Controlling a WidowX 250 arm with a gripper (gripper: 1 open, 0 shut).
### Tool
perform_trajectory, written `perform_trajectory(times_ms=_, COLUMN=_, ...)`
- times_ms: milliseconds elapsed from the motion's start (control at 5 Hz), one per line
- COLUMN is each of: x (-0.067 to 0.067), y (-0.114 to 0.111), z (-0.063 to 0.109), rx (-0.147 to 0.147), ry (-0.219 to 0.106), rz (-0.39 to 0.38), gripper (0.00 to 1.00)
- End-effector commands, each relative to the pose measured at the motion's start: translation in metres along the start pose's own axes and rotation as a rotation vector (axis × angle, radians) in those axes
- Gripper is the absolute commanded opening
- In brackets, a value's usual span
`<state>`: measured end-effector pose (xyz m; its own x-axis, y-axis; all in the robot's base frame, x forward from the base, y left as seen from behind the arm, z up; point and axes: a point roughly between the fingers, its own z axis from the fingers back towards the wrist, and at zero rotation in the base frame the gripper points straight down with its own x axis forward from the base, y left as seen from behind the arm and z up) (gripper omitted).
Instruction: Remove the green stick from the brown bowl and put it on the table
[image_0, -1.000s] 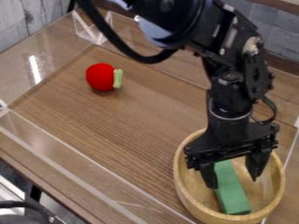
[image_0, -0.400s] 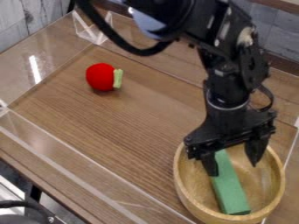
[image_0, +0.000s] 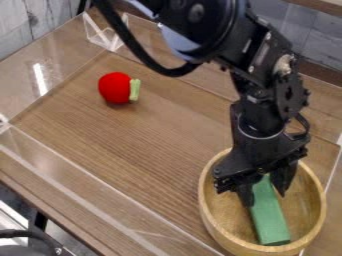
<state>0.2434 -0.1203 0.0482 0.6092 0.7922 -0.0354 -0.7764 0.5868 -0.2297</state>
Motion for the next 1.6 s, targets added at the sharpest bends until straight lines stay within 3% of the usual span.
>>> perform_trajectory(times_ms=0, x=0.002, y=-0.009, z=0.022, rx=-0.046, ry=-0.011, rz=-0.019, gripper=0.0)
perform_trajectory(times_ms=200, x=0.005, y=-0.011, z=0.046, rx=-0.077, ry=-0.01, rz=-0.041, gripper=0.0)
perform_trajectory(times_ms=400, x=0.006, y=-0.014, z=0.08, rx=-0.105, ry=0.003, rz=-0.12, gripper=0.0)
perform_trajectory(times_ms=600, x=0.019, y=-0.005, z=0.109, rx=-0.128, ry=0.001, rz=-0.155, gripper=0.0)
perform_trajectory(times_ms=800, x=0.008, y=0.0, z=0.097, rx=-0.131, ry=-0.002, rz=-0.097, gripper=0.0)
perform_trajectory(times_ms=1000, x=-0.012, y=0.001, z=0.083, rx=-0.114, ry=-0.011, rz=0.026, gripper=0.0)
perform_trajectory(times_ms=1200, x=0.025, y=0.024, z=0.095, rx=-0.123, ry=-0.035, rz=0.03, gripper=0.0)
perform_trajectory(times_ms=1400, x=0.053, y=0.042, z=0.097, rx=-0.119, ry=-0.033, rz=0.063, gripper=0.0)
